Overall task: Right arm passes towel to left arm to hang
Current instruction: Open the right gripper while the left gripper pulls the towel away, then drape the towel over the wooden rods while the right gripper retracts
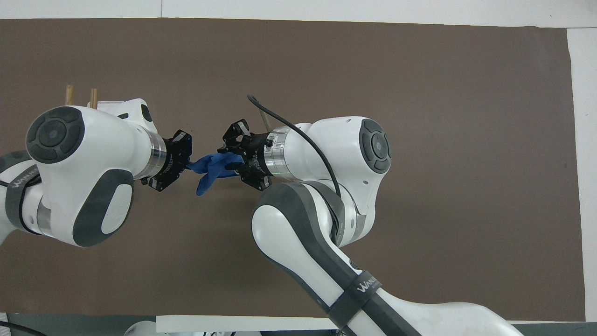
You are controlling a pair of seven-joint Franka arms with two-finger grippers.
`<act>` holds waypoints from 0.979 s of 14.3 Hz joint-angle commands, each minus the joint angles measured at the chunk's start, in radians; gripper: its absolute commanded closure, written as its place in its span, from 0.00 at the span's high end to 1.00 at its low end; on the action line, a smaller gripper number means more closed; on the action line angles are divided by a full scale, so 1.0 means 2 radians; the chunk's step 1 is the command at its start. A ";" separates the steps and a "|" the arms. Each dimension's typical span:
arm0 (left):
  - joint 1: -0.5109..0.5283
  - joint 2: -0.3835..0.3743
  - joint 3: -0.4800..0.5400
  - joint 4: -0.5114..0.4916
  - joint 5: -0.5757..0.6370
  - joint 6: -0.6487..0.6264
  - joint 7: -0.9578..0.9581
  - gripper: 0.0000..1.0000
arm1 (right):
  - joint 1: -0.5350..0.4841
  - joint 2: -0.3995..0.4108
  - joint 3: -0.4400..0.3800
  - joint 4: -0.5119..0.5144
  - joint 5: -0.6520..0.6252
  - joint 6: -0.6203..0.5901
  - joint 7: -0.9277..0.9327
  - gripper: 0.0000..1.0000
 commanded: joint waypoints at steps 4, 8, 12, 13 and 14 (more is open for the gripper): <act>0.045 0.022 0.007 0.156 0.000 -0.116 0.043 0.00 | -0.053 -0.010 -0.003 0.044 -0.292 -0.147 -0.166 1.00; 0.134 0.016 0.008 0.162 0.012 -0.124 0.192 0.00 | -0.138 -0.033 -0.005 0.096 -0.364 -0.285 -0.345 1.00; 0.232 -0.001 0.008 0.121 0.046 -0.082 0.329 0.00 | -0.216 -0.065 -0.005 0.144 -0.428 -0.427 -0.464 1.00; 0.248 -0.004 0.008 0.106 0.052 -0.057 0.352 0.00 | -0.234 -0.078 -0.006 0.150 -0.434 -0.455 -0.493 1.00; 0.267 -0.005 0.008 0.103 0.054 -0.039 0.375 0.00 | -0.252 -0.094 -0.006 0.154 -0.444 -0.475 -0.522 1.00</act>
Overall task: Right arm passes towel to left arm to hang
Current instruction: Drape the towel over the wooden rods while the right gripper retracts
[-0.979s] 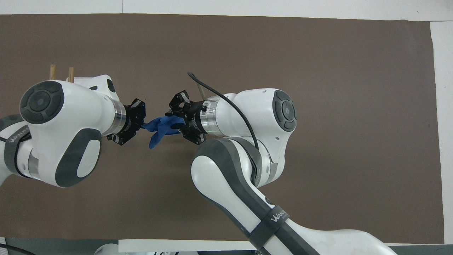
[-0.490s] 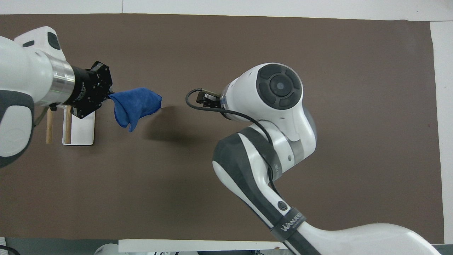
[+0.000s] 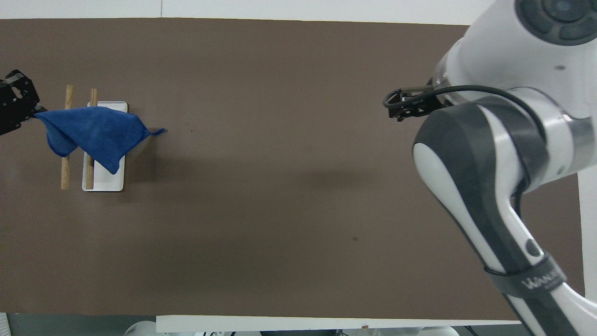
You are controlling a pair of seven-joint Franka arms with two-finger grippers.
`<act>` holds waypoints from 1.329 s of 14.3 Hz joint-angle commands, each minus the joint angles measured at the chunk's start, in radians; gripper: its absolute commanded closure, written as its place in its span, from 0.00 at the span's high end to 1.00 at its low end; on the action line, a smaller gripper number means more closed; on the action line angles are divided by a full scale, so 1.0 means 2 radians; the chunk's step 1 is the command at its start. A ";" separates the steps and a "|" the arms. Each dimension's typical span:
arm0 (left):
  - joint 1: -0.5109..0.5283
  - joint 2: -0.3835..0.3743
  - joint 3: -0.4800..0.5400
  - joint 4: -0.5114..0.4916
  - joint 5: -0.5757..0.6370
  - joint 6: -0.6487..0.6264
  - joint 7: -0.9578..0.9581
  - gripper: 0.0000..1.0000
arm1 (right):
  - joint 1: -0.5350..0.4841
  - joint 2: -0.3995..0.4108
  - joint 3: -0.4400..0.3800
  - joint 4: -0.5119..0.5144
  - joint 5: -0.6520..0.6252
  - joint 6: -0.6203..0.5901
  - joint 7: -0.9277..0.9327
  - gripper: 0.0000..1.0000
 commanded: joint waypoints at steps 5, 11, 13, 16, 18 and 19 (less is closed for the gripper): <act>0.068 -0.006 -0.006 -0.080 0.013 0.143 0.115 0.00 | -0.111 -0.076 0.007 0.012 -0.016 -0.148 -0.112 1.00; 0.080 -0.002 -0.006 -0.105 0.013 0.158 0.132 1.00 | -0.117 -0.101 0.011 -0.036 -0.008 -0.103 -0.111 1.00; 0.066 -0.009 -0.010 -0.095 0.013 0.146 0.100 1.00 | -0.121 -0.075 0.008 0.000 -0.009 -0.121 -0.111 1.00; 0.018 -0.016 -0.014 -0.028 0.014 -0.005 0.124 1.00 | -0.120 -0.065 0.006 0.013 -0.009 -0.123 -0.113 1.00; -0.016 -0.009 -0.015 0.028 0.014 -0.092 0.194 1.00 | -0.119 -0.068 0.008 0.007 -0.008 -0.123 -0.114 1.00; -0.030 -0.008 -0.015 0.045 0.014 -0.121 0.232 1.00 | -0.118 -0.068 0.008 0.006 -0.008 -0.125 -0.114 1.00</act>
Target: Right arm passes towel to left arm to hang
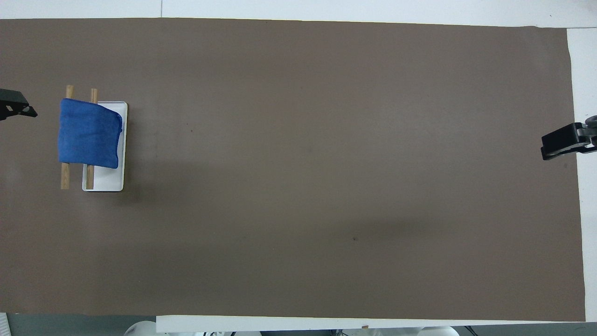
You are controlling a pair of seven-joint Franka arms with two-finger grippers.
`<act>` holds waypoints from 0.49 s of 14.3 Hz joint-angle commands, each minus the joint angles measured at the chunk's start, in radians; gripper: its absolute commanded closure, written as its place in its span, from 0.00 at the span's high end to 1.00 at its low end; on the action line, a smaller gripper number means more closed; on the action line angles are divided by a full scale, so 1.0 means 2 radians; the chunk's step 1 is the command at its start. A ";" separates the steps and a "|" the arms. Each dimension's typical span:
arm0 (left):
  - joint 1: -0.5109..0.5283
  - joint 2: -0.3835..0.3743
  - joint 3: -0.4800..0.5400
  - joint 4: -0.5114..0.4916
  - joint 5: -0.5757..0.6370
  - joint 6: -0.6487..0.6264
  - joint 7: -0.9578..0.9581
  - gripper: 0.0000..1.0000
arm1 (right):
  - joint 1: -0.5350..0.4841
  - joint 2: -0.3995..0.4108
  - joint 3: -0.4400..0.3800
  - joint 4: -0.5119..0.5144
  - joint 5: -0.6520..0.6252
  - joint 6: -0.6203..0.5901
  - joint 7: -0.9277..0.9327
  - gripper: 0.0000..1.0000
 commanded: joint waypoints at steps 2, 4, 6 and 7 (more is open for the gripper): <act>-0.043 0.014 0.005 0.076 0.010 -0.112 0.108 1.00 | -0.006 0.004 0.004 0.008 0.003 -0.009 -0.007 1.00; -0.058 0.034 0.004 0.133 0.033 -0.175 0.135 1.00 | -0.007 0.004 0.004 0.006 0.003 -0.010 -0.009 1.00; -0.066 0.060 0.003 0.185 0.029 -0.217 0.136 1.00 | -0.007 0.002 0.003 0.006 0.004 -0.010 -0.009 1.00; -0.066 0.061 0.003 0.188 0.028 -0.219 0.136 1.00 | -0.007 0.000 0.003 0.005 0.004 -0.010 -0.009 1.00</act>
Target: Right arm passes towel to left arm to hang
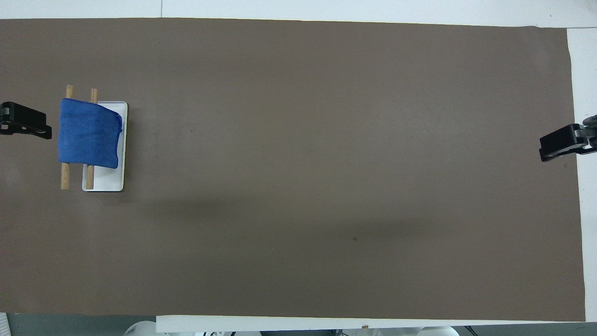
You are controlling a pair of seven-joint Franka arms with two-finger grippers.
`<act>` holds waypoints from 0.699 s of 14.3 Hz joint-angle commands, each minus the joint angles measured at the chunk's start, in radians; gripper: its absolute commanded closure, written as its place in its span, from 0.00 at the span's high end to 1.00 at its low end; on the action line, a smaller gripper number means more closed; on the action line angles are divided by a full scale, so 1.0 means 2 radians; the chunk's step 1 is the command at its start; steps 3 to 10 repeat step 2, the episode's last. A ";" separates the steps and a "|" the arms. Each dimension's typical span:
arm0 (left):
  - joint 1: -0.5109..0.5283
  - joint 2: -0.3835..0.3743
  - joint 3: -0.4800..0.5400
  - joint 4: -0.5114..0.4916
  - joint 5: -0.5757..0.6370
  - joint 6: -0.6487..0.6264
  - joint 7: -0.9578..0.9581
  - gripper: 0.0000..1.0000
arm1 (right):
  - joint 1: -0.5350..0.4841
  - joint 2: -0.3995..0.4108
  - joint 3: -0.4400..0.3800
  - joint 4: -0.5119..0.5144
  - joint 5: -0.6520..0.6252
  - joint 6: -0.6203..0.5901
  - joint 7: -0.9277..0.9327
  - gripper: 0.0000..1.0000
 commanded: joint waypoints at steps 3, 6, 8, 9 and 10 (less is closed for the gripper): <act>-0.006 0.030 0.005 0.044 0.008 -0.028 0.014 1.00 | -0.015 -0.002 0.002 0.002 0.004 -0.007 -0.011 1.00; -0.006 0.030 0.005 0.044 0.008 -0.028 0.014 1.00 | -0.015 -0.002 0.002 0.002 0.004 -0.007 -0.011 1.00; -0.006 0.030 0.005 0.044 0.008 -0.028 0.014 1.00 | -0.015 -0.002 0.002 0.002 0.004 -0.007 -0.011 1.00; -0.006 0.030 0.005 0.044 0.008 -0.028 0.014 1.00 | -0.015 -0.002 0.002 0.002 0.004 -0.007 -0.011 1.00; -0.006 0.030 0.005 0.044 0.008 -0.028 0.014 1.00 | -0.015 -0.002 0.002 0.002 0.004 -0.007 -0.011 1.00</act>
